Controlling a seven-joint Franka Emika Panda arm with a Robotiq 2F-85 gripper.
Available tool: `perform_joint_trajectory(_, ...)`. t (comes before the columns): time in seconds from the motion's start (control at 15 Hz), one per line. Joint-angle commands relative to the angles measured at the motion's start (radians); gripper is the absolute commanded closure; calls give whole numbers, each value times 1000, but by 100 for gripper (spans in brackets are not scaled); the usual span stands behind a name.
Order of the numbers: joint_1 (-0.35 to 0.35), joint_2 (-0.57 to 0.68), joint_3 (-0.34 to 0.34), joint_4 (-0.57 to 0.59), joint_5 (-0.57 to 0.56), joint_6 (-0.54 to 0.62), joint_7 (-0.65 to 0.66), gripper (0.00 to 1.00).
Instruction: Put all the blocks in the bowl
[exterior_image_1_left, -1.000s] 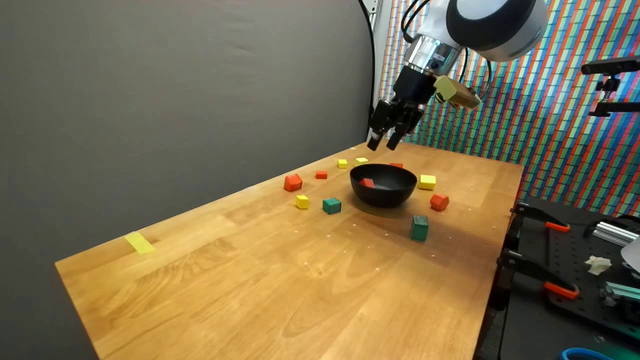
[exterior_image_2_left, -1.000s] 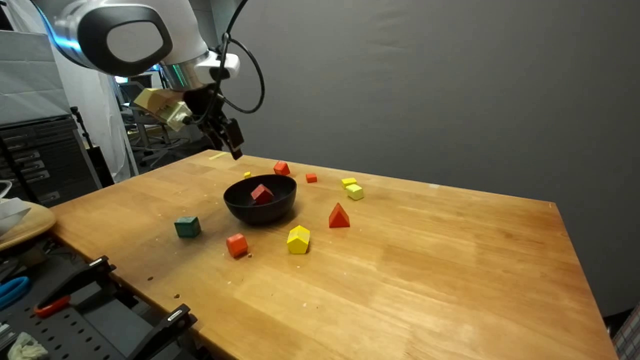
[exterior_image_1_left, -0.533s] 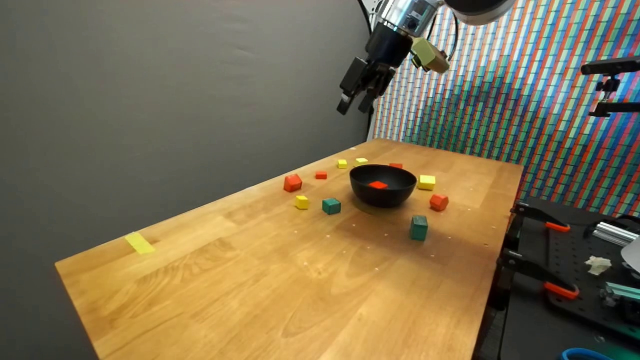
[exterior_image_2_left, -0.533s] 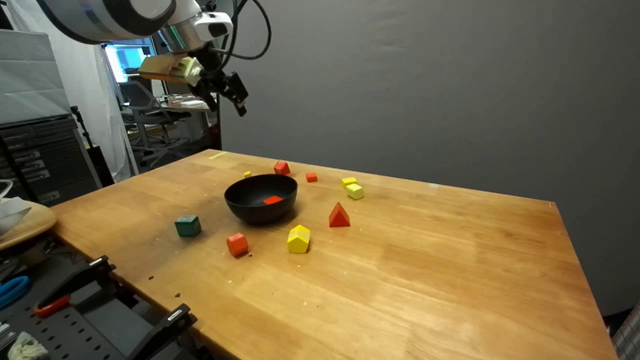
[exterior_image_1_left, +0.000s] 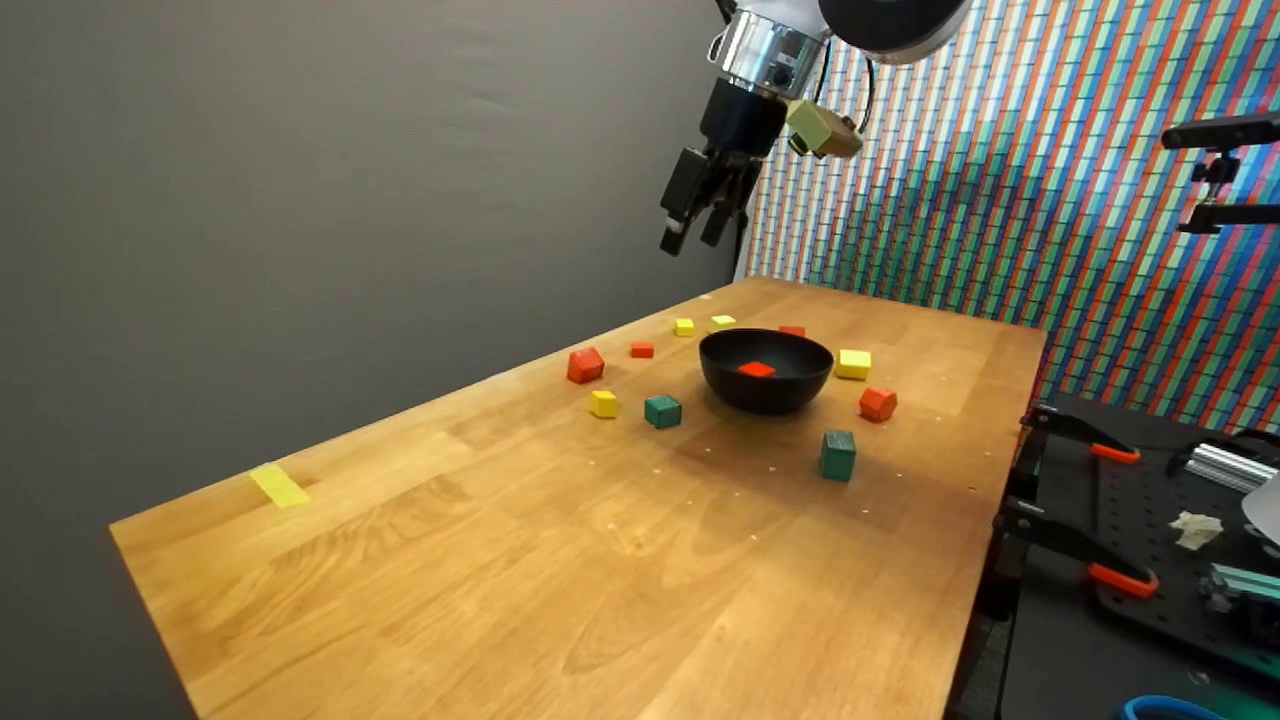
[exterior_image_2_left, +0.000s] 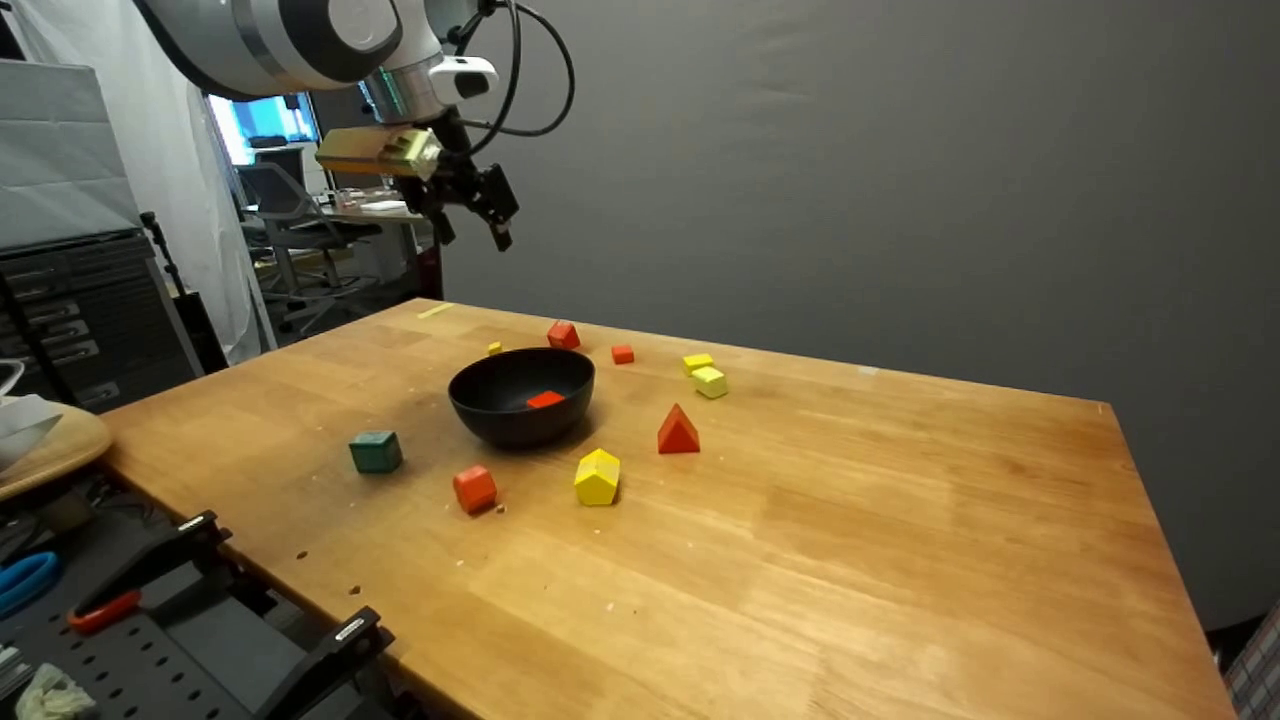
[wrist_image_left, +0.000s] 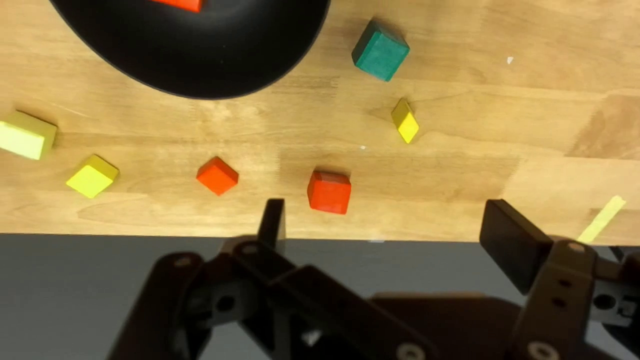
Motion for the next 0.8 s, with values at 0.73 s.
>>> perform_joint_trajectory(0.73,166,611,-150,751,-126,-302,94,0)
